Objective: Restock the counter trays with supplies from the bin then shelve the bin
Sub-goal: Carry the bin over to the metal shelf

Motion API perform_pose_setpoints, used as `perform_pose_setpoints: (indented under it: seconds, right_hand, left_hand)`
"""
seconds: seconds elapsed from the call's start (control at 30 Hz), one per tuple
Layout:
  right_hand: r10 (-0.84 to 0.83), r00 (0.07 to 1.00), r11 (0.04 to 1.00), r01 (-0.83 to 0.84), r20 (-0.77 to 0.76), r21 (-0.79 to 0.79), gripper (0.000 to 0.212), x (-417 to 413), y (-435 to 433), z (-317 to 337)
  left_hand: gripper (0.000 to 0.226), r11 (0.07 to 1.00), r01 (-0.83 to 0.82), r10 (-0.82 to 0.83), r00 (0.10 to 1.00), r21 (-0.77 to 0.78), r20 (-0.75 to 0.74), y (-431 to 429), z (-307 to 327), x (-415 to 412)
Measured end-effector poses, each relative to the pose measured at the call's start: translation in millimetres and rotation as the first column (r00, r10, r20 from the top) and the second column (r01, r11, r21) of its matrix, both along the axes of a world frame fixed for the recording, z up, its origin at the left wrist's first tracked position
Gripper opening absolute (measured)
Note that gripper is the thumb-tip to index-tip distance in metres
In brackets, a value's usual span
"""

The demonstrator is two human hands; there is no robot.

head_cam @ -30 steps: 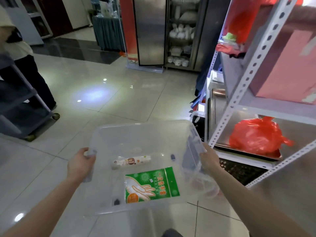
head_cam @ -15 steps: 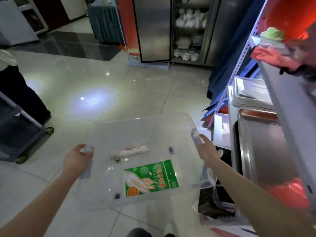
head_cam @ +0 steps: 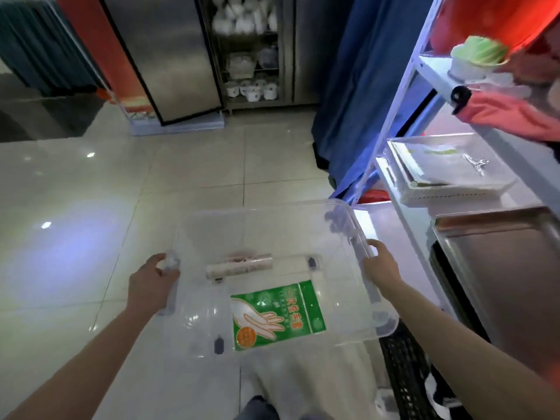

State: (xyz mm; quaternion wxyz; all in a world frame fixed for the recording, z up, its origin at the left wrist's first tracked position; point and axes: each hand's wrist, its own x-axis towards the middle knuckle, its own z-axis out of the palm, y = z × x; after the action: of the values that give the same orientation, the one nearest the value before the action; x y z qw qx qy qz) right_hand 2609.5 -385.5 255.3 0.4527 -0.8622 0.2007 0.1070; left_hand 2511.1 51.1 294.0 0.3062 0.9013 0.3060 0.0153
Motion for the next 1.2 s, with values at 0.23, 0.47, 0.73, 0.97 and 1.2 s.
perform_pose_setpoints:
  seconds: [0.23, 0.47, 0.73, 0.97, 1.2]
  right_hand:
    - [-0.264, 0.963, 0.963, 0.26, -0.058, -0.067, 0.041, 54.3, -0.2, -14.4]
    - [-0.481, 0.869, 0.876, 0.482, -0.121, -0.024, 0.044, 104.2, -19.5, -42.7]
    - [-0.699, 0.691, 0.71, 0.702, -0.184, -0.057, 0.037, 100.8, -14.8, -64.5]
    - [-0.871, 0.434, 0.467, 0.877, -0.232, -0.113, 0.045, 85.8, 37.0, -76.2]
    - [-0.956, 0.149, 0.199, 0.962, -0.252, -0.186, 0.037, 93.5, 99.0, -106.8]
  left_hand:
    - [0.045, 0.955, 0.293, -0.293, 0.956, -0.05, -0.003, 9.2, -0.5, 195.3]
    - [0.049, 0.836, 0.544, -0.549, 0.83, -0.07, -0.103, -30.9, -13.6, 353.2]
    - [0.049, 0.663, 0.733, -0.747, 0.634, -0.149, -0.202, -89.3, -39.1, 479.3]
    - [0.054, 0.395, 0.899, -0.903, 0.342, -0.189, -0.262, -156.1, -80.6, 569.2]
    - [0.052, 0.242, 0.938, -0.945, 0.17, -0.247, -0.28, -192.6, -129.9, 616.4]
